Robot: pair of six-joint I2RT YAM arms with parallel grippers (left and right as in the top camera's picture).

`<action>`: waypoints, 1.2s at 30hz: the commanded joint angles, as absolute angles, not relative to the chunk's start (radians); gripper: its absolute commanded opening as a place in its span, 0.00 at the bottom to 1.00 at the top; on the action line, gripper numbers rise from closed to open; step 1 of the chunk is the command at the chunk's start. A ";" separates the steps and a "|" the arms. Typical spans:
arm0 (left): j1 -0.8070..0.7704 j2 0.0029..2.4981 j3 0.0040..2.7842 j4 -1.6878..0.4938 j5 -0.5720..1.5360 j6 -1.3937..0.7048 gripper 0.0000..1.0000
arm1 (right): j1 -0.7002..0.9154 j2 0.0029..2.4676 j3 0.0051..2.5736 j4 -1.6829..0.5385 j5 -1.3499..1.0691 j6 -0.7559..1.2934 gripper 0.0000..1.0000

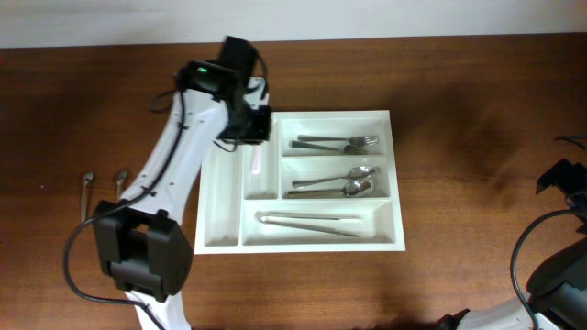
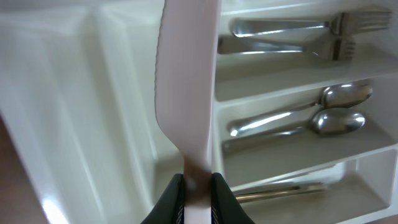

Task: Pack container
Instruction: 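Lift the knife and carry it toward the tray's left compartment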

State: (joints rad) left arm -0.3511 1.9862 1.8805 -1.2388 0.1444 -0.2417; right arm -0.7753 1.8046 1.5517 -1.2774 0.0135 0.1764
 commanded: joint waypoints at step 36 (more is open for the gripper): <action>-0.385 1.984 1.670 -1.083 -0.024 -0.418 0.33 | -0.773 1.809 1.546 -1.277 0.011 0.177 0.99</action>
State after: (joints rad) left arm -0.3897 1.9862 1.6787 -1.0863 -0.0101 -0.4110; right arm -0.7753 1.8046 1.5517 -1.2774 0.0135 0.1768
